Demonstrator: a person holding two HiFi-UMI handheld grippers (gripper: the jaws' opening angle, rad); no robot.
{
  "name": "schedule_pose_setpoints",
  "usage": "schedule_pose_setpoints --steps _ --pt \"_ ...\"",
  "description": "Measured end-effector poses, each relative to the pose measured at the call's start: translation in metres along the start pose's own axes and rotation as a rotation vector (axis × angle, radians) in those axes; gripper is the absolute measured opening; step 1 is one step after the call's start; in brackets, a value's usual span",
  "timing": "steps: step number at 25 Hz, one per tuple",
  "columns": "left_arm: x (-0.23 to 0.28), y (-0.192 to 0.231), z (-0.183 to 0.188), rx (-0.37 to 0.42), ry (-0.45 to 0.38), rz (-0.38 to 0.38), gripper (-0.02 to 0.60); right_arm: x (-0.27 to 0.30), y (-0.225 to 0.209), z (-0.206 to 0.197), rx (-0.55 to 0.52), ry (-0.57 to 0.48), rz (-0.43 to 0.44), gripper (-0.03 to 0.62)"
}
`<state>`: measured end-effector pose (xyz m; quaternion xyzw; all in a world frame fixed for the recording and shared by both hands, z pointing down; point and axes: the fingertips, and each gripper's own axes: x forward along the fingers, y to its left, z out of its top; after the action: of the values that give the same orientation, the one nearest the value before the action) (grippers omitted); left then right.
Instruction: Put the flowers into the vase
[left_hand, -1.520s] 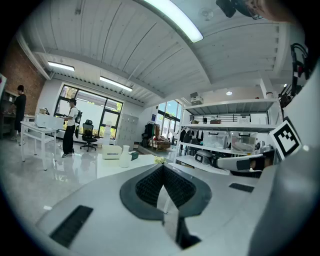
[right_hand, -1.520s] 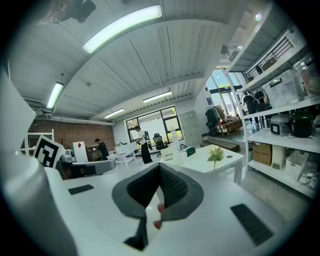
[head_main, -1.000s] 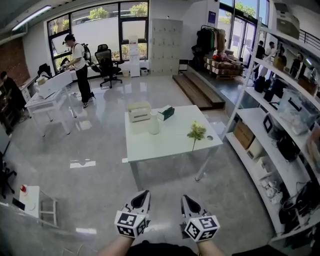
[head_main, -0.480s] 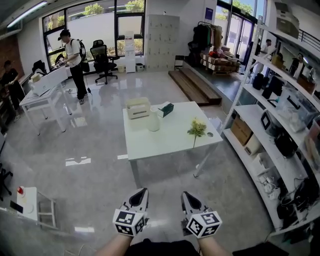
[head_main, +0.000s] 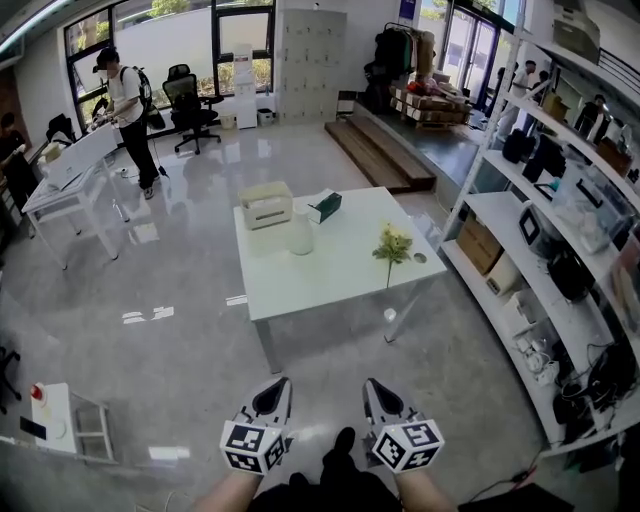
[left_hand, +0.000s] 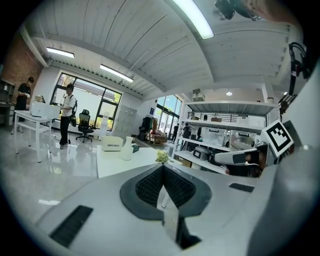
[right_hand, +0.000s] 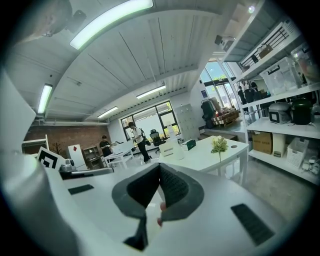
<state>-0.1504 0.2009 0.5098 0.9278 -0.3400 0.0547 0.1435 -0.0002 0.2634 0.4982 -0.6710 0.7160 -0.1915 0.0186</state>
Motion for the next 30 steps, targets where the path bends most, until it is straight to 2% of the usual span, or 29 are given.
schedule_pose_setpoints --steps 7,15,21,26,30 --pt "0.061 0.018 0.016 0.008 0.003 0.017 0.003 0.055 -0.036 0.022 -0.006 -0.009 0.021 0.003" --pt "0.149 0.023 0.059 -0.001 -0.040 0.093 0.003 0.117 -0.096 0.075 -0.023 -0.006 0.101 0.003" --pt "0.200 0.030 0.068 -0.014 -0.029 0.126 0.003 0.162 -0.133 0.093 -0.016 0.017 0.140 0.003" --pt "0.239 0.055 0.071 -0.023 -0.009 0.133 0.003 0.208 -0.153 0.098 -0.005 0.040 0.143 0.003" --pt "0.281 0.087 0.088 -0.019 -0.028 0.117 0.003 0.258 -0.159 0.116 -0.032 0.029 0.147 0.003"
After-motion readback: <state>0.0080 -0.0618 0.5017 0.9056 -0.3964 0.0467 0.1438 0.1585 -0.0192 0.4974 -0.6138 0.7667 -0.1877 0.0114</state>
